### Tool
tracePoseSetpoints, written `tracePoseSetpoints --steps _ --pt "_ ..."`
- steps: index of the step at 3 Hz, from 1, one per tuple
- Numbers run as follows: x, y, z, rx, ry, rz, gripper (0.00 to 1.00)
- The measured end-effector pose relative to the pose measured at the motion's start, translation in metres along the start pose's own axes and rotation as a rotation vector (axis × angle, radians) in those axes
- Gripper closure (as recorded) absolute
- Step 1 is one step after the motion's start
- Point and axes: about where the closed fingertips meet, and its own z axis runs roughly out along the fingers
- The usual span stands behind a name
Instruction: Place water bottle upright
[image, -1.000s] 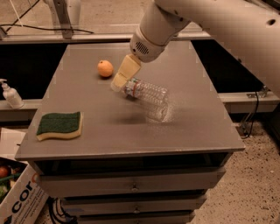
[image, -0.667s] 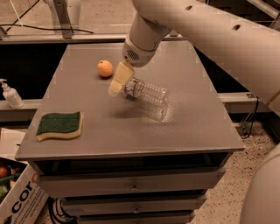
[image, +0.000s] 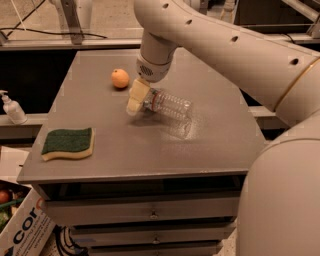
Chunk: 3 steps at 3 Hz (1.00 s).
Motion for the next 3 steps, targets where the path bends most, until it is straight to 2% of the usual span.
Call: tracePoseSetpoints --steps 1,2,3 --pt "0.001 -0.003 0.009 0.005 0.037 0.006 0.0" --pt "0.006 0.0 0.016 -0.002 0.063 0.005 0.17" --pt "0.011 0.001 0.019 -0.006 0.078 0.009 0.41"
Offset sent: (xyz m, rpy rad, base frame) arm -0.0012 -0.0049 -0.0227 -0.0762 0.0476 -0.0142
